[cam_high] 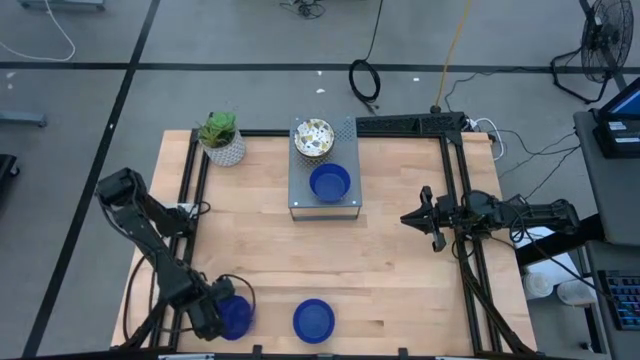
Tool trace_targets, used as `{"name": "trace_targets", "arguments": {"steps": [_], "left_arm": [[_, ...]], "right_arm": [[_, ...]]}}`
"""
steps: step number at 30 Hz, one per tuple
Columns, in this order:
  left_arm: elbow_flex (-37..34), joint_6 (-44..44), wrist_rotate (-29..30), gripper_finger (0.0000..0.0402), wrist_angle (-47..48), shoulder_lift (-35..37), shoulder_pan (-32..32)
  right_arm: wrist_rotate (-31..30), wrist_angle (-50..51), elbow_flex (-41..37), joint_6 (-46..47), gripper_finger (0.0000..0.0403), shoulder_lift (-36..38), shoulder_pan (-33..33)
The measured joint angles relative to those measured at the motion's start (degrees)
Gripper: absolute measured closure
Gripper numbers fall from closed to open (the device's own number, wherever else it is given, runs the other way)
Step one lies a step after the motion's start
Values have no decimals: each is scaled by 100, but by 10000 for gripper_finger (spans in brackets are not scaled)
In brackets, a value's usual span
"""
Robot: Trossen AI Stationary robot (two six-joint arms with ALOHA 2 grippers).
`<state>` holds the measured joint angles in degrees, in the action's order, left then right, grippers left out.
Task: Pick & Place Mini bowls
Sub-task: Stack the left blue bowl on the blue bowl on the shelf
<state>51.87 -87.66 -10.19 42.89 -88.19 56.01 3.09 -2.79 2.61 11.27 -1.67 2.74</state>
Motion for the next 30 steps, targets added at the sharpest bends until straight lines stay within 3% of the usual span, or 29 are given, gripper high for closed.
{"name": "trace_targets", "arguments": {"steps": [13,22,30], "left_arm": [[-46,-103,339,270,32,9,-280],[-46,421,336,259,31,260,-559],[-39,607,885,257,-651,661,-583]], "right_arm": [[-1,0,0,1,380,0,0],[-1,0,0,0,382,0,1],[-1,0,0,0,383,0,0]]}}
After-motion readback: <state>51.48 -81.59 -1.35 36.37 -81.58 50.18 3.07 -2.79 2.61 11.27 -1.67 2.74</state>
